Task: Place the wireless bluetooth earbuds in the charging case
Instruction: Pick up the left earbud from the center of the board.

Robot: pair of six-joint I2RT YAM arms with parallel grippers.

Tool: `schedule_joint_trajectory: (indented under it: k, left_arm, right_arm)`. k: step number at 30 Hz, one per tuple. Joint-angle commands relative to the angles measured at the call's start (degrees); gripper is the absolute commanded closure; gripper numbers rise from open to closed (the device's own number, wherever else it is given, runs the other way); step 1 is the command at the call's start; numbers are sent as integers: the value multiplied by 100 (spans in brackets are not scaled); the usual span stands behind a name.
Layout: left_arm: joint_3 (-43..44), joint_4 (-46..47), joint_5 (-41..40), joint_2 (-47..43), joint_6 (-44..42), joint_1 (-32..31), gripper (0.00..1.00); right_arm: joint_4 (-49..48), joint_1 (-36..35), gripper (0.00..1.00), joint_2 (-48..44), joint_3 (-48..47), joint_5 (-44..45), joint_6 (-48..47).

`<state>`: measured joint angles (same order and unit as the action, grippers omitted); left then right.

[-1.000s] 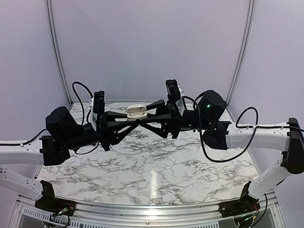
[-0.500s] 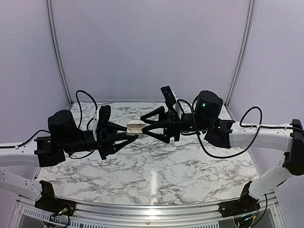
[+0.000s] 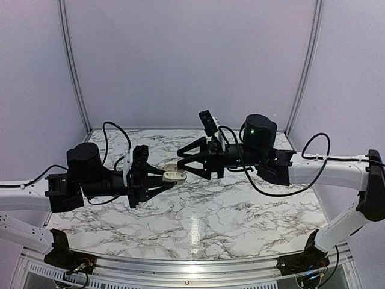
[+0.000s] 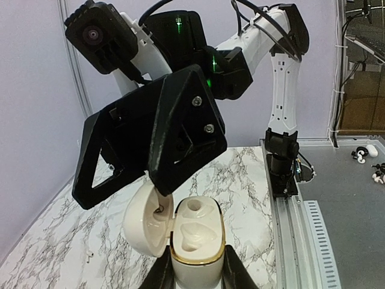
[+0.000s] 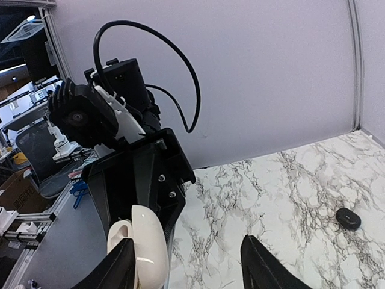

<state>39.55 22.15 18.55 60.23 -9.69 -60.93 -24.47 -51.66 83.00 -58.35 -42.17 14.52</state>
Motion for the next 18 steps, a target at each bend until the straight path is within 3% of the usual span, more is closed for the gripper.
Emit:
schedule_joint_trajectory:
  k: [1,12,18]
  left_arm:
    - [-76,-104,-127,-94,-222,-85,100]
    - [-188,-193,-853,-198,445,-27,100]
    - [-328,-185,-978,-387,534,55,100]
  right_arm:
    - [168,87,40,92,-260,76,-33]
    - [-139,334,30,-223,-173,-631,-80]
    - [513,1124,32,-338,-193,16,-177]
